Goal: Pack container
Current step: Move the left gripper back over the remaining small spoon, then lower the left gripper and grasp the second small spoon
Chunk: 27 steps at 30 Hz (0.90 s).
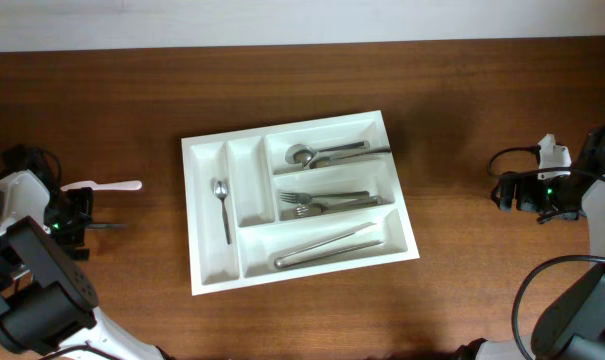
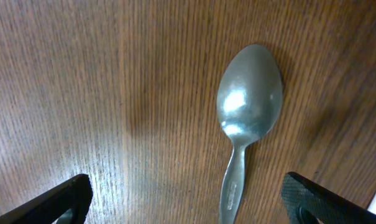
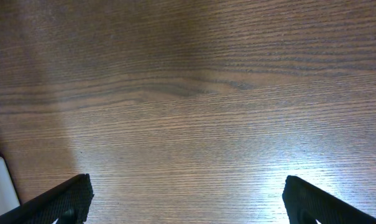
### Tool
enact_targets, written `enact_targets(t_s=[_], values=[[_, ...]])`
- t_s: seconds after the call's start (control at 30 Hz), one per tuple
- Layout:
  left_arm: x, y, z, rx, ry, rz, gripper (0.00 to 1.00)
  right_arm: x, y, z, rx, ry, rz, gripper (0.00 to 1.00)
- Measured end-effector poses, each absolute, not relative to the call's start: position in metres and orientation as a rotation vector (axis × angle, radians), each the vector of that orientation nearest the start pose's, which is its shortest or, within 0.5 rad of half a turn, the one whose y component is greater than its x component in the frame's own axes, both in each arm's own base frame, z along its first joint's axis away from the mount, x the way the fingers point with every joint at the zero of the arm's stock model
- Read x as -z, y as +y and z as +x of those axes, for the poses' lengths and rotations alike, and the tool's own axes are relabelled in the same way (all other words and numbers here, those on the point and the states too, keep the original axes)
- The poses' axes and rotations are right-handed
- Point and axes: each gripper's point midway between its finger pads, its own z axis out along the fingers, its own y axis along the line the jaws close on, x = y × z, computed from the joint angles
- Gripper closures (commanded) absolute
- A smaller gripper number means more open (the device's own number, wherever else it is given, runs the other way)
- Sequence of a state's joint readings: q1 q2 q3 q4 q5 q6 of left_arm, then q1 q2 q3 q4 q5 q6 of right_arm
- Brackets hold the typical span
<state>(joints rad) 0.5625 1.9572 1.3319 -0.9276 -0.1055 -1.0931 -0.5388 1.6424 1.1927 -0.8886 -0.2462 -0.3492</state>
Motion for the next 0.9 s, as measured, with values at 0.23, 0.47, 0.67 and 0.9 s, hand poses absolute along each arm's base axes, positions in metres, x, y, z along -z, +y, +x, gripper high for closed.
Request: enact_targets(t_s=[0.23, 0.47, 0.67, 0.9], values=[[-0.017, 0.207, 0.294, -0.148, 2.087, -2.275, 0.01, -0.090, -0.139, 0.314, -0.174, 2.813, 0.226, 0.01], [-0.001, 0.205, 0.291, -0.156, 2.116, -2.311, 0.01, -0.090, -0.139, 0.314, -0.174, 2.813, 0.227, 0.01], [0.000, 0.206, 0.290, -0.148, 2.112, -2.318, 0.27, -0.090, -0.139, 0.314, -0.174, 2.813, 0.227, 0.01], [0.001, 0.204, 0.287, -0.153, 2.134, -2.322, 0.79, -0.090, -0.139, 0.314, -0.174, 2.813, 0.227, 0.01]])
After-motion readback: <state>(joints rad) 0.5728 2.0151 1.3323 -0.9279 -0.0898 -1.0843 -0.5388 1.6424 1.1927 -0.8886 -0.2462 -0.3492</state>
